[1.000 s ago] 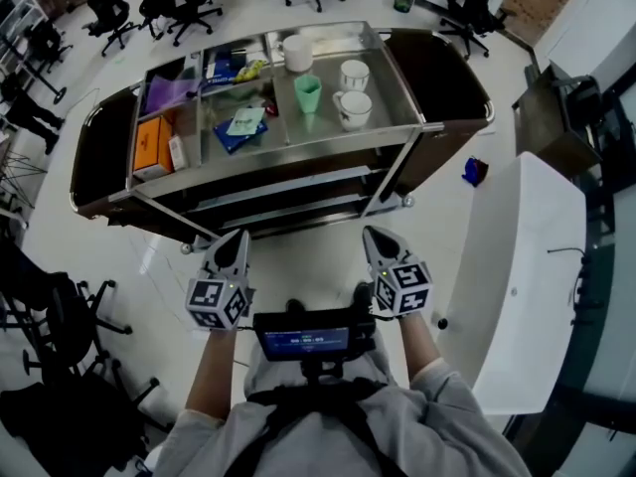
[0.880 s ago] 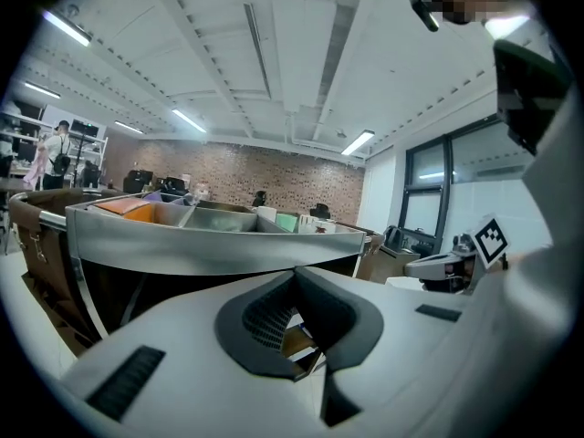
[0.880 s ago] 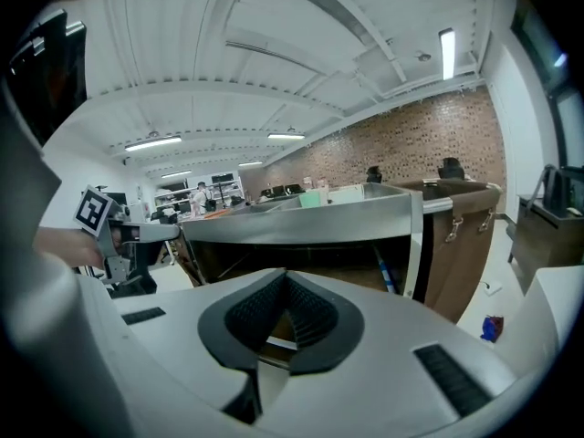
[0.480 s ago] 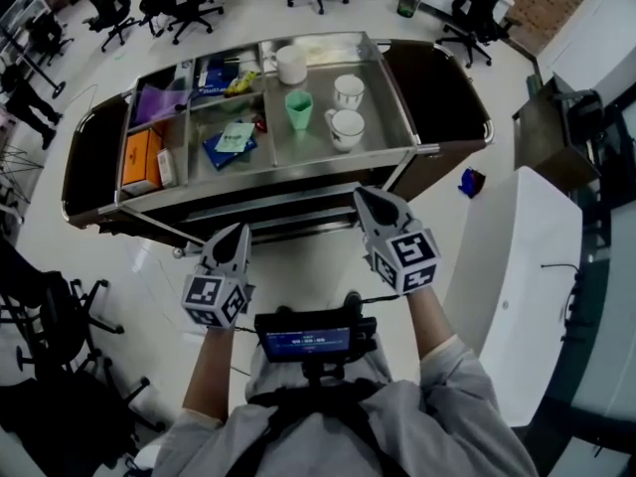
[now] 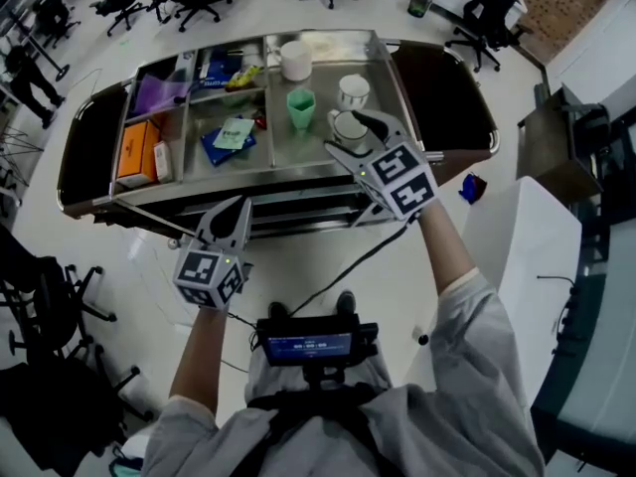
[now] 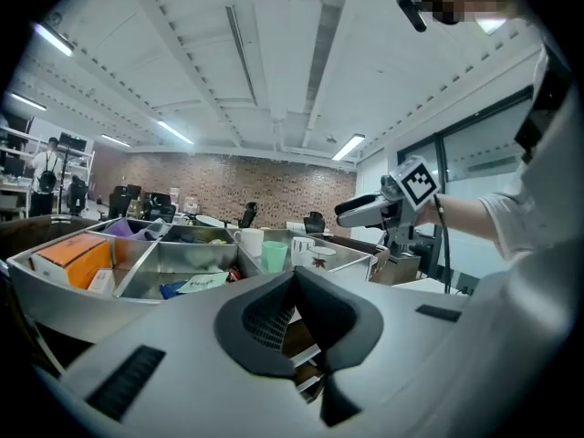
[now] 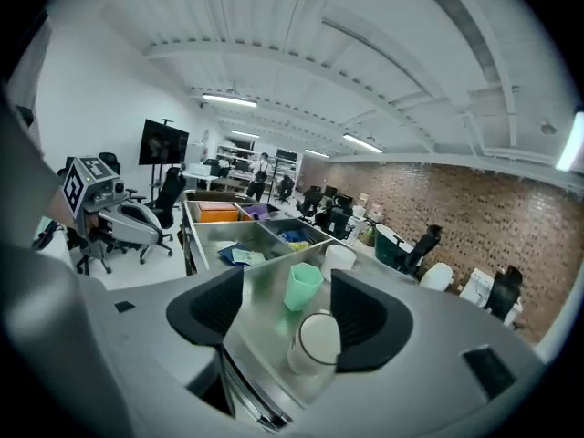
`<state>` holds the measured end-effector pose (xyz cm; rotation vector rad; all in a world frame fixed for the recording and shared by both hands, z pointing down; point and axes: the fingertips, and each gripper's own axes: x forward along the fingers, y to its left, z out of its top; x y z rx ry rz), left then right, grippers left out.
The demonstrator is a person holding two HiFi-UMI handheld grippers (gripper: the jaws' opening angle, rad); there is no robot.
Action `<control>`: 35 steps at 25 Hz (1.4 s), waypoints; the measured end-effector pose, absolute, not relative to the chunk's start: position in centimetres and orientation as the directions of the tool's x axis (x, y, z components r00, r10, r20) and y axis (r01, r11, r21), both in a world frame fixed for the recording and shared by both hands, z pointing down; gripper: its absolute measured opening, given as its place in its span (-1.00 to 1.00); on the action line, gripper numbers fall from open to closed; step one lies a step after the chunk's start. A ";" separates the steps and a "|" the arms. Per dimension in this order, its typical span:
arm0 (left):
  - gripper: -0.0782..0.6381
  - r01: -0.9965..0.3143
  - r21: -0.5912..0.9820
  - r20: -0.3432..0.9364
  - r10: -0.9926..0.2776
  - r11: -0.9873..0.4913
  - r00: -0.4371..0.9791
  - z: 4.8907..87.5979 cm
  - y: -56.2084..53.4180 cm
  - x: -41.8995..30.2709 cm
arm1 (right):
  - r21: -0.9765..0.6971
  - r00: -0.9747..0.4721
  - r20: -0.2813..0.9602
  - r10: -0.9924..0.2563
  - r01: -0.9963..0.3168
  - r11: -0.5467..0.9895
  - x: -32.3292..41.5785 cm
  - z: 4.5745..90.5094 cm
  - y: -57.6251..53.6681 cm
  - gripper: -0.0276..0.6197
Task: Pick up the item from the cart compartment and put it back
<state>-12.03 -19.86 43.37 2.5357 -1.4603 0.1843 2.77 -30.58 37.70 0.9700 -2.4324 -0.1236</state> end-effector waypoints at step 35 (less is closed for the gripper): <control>-0.79 -0.895 0.155 0.235 -0.865 -0.418 0.444 45.1 -22.3 -14.0 | 0.166 -0.305 0.917 -0.257 -0.295 0.941 -5.1 50.1 -46.2 0.44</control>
